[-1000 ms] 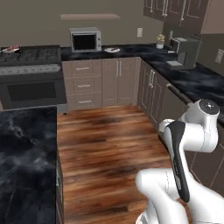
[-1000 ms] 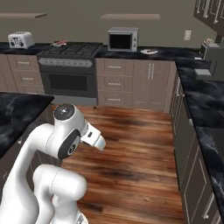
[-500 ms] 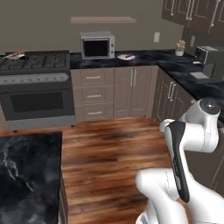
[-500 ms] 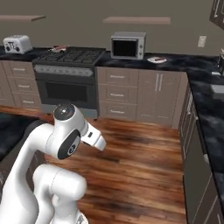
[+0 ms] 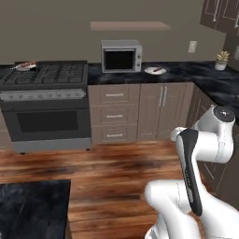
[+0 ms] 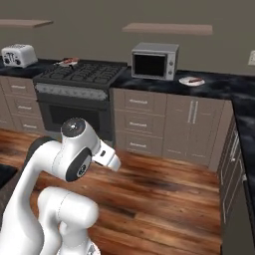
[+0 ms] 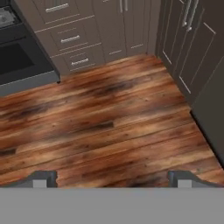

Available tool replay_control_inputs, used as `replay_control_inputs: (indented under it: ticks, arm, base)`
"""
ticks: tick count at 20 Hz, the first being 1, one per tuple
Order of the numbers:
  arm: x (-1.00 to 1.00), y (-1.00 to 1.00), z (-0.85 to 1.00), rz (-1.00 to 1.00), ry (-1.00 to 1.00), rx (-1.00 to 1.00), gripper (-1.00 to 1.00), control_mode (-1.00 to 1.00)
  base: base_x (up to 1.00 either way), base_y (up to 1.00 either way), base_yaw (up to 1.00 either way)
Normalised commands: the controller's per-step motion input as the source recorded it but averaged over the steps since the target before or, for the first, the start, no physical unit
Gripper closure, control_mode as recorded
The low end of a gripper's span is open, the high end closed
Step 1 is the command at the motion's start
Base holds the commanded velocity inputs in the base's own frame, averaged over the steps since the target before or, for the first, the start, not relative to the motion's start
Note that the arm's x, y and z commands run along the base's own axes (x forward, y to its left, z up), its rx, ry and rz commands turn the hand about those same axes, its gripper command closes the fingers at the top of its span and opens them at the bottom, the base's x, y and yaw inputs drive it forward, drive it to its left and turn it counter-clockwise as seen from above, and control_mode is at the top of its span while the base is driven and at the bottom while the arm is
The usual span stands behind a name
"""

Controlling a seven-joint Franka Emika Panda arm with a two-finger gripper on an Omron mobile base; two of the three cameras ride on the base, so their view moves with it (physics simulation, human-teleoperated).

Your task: Place the cold items (apple and carrot) from the fridge in one tupperware on the dining counter. Place the warm items (kebab skewer and hot dog) in the stove area in another tupperware.

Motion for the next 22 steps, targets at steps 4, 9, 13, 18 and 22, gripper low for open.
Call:
replay_control_inputs:
  ticks: [4, 9, 13, 18, 22]
  arm:
    - [0.0, 0.0, 0.0, 0.0, 0.0, 0.0, -1.0, 1.0]
    - [0.0, 0.0, 0.0, 0.0, 0.0, 0.0, -1.0, 1.0]
    - [0.0, 0.0, 0.0, 0.0, 0.0, 0.0, -1.0, 1.0]
    - [0.0, 0.0, 0.0, 0.0, 0.0, 0.0, -1.0, 1.0]
    - [0.0, 0.0, 0.0, 0.0, 0.0, 0.0, -1.0, 1.0]
  base:
    - [1.0, -0.03, 0.2]
    - [1.0, 0.0, 0.21]
    - [1.0, 0.04, 0.14]
    - [1.0, 0.14, 0.06]
    - [1.0, 0.55, -0.04]
